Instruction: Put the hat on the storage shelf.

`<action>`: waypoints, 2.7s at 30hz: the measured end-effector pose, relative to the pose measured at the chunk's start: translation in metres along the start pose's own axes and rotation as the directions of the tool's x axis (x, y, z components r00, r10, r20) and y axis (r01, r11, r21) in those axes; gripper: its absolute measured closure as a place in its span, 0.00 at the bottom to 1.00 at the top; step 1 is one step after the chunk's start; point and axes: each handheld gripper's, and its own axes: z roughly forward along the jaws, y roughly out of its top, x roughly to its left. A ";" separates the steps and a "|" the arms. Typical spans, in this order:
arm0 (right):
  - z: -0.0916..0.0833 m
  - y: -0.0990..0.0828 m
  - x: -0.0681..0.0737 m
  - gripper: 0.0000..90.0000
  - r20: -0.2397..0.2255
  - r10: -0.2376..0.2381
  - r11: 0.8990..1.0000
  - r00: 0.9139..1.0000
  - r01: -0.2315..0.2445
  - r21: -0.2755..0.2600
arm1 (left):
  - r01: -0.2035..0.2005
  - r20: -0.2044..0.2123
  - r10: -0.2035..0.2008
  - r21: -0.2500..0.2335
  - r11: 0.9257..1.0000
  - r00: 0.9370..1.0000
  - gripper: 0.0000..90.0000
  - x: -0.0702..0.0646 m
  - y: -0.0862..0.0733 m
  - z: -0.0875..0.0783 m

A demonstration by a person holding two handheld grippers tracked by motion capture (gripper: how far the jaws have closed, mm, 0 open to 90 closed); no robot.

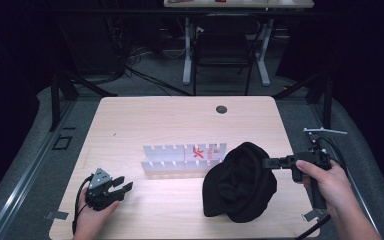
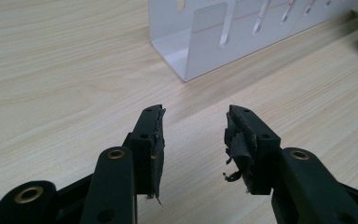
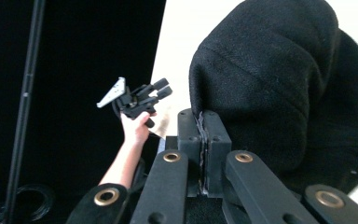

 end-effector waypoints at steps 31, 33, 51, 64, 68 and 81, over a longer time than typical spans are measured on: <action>-0.010 0.024 0.049 0.99 -0.150 -0.042 0.996 0.988 0.030 -0.082 | 0.006 0.004 -0.006 -0.014 1.000 1.000 0.63 -0.001 0.000 0.001; -0.009 0.026 0.055 0.99 -0.149 -0.054 0.995 0.987 0.041 -0.086 | 0.010 0.009 -0.010 -0.019 1.000 1.000 0.64 -0.001 0.000 0.001; 0.012 0.064 0.090 0.99 -0.177 -0.135 0.989 0.975 0.122 -0.086 | 0.002 0.104 0.011 -0.131 0.991 0.994 0.65 -0.023 0.024 -0.009; 0.048 0.096 0.096 0.99 -0.188 -0.135 0.989 0.973 0.121 -0.084 | -0.018 0.156 0.049 -0.194 0.981 0.987 0.68 -0.045 0.058 -0.006; 0.056 0.102 0.095 0.99 -0.184 -0.129 0.990 0.975 0.115 -0.082 | -0.036 0.169 0.073 -0.216 0.976 0.983 0.69 -0.056 0.068 -0.001; 0.076 0.125 0.093 0.99 -0.170 -0.129 0.989 0.977 0.116 -0.088 | -0.064 0.158 0.100 -0.222 0.973 0.982 0.68 -0.066 0.071 0.008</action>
